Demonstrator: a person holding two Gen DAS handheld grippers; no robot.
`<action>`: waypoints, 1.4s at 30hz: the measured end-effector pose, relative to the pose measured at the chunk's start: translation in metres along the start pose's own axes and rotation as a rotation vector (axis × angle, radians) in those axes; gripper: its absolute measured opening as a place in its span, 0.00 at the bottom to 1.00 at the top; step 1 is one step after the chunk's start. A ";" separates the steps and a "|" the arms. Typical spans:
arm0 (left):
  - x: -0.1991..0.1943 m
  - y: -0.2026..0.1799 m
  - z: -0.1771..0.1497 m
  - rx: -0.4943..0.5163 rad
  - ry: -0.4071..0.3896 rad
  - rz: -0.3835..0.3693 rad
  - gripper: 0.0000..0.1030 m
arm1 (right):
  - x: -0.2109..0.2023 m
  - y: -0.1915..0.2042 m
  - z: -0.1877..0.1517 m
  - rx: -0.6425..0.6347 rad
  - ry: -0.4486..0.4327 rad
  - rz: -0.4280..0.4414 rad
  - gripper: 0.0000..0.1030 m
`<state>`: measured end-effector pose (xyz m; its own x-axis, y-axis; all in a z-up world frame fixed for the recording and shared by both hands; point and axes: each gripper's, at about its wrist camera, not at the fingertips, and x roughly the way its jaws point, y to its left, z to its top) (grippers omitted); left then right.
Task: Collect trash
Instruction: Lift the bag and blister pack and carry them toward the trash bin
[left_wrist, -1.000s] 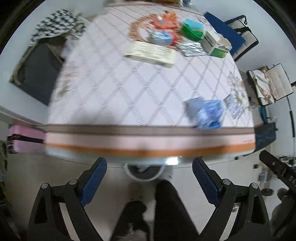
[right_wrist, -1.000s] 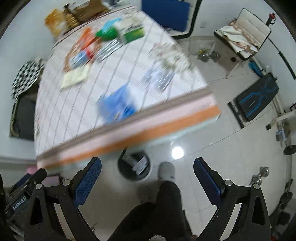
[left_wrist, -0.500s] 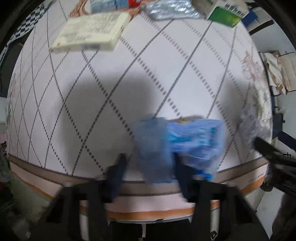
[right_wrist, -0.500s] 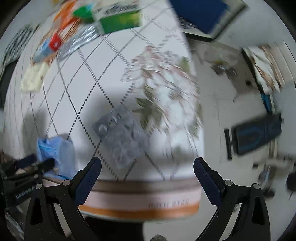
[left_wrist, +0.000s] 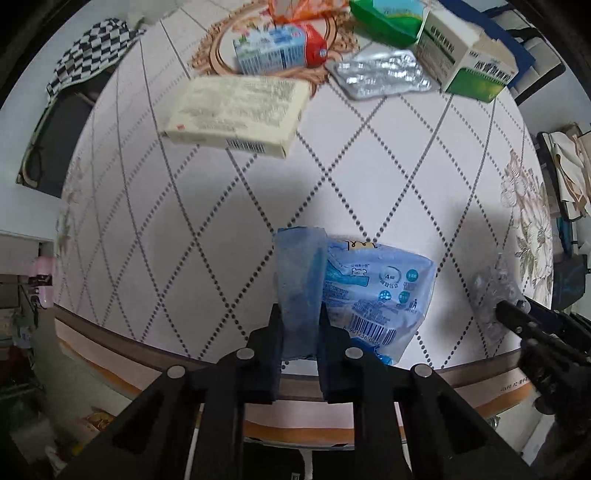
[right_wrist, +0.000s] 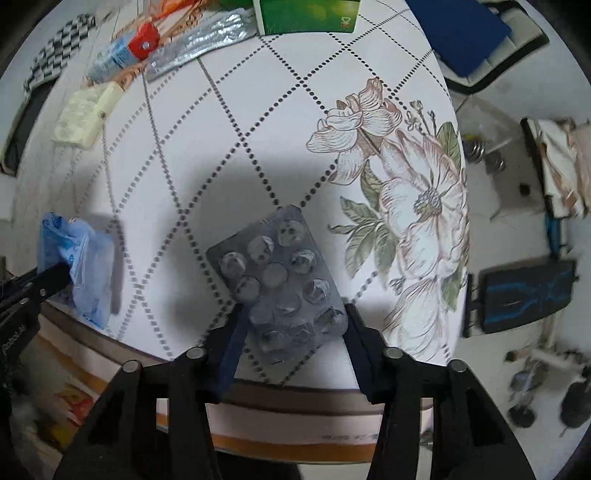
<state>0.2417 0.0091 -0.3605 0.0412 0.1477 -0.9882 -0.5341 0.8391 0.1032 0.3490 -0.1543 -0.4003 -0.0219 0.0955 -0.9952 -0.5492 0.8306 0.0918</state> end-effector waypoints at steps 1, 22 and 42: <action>-0.003 0.000 -0.001 0.002 -0.008 0.001 0.12 | -0.006 -0.002 0.000 0.019 -0.015 0.021 0.26; -0.064 0.035 -0.045 0.014 -0.147 -0.066 0.11 | -0.094 -0.026 -0.058 0.292 -0.190 0.228 0.05; 0.041 0.129 -0.210 0.067 0.034 -0.105 0.11 | -0.010 0.103 -0.278 0.373 -0.047 0.250 0.05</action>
<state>-0.0024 0.0135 -0.4118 0.0647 0.0408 -0.9971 -0.4705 0.8824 0.0056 0.0601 -0.2222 -0.3899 -0.0732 0.3362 -0.9389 -0.1932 0.9188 0.3441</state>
